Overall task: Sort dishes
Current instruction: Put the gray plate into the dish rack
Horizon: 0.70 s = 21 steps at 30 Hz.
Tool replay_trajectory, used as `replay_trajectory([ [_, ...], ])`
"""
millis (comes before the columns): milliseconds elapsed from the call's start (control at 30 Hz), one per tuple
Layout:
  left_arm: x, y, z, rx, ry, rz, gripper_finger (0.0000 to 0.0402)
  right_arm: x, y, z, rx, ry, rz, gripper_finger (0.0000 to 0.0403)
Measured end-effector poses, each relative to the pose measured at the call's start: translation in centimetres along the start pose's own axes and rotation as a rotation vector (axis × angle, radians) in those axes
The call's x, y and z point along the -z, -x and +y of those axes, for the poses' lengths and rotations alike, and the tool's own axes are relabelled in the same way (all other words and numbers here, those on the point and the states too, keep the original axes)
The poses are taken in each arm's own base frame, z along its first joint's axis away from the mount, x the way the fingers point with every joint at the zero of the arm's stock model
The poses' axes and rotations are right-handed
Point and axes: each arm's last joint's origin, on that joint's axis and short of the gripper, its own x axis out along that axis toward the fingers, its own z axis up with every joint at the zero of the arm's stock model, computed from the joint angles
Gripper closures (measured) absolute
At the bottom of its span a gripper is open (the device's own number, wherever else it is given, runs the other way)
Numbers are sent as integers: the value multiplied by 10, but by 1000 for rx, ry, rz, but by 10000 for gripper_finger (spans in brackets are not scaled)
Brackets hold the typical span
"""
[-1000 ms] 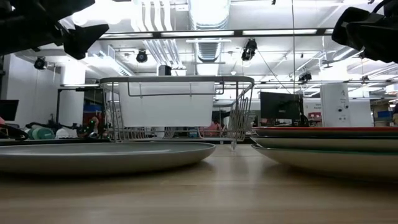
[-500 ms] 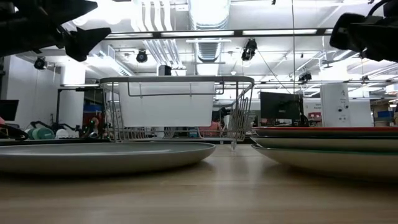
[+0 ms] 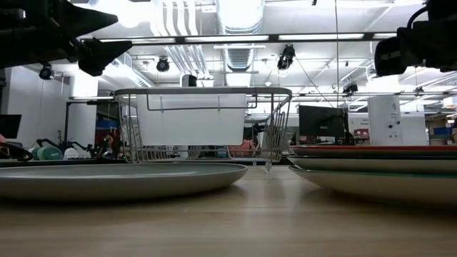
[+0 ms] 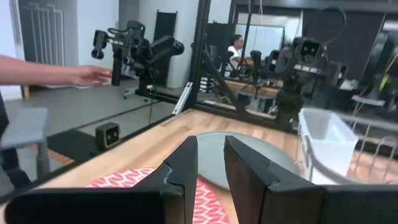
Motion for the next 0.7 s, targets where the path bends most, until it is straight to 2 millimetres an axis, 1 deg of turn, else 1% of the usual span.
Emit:
replay_trajectory([
  [233, 4, -2, 0, 0, -8, 35, 28, 0, 0, 0, 0, -56, 4, 336],
  [400, 7, -4, -1, 0, -14, 59, 28, 2, 0, 0, -1, -178, 19, 349],
  [600, 11, -5, -1, 0, -20, 86, 28, 1, 0, 3, -86, -185, 15, 358],
  [700, 13, -6, -1, -1, -23, 100, 28, 1, 0, 3, -95, -191, 14, 359],
])
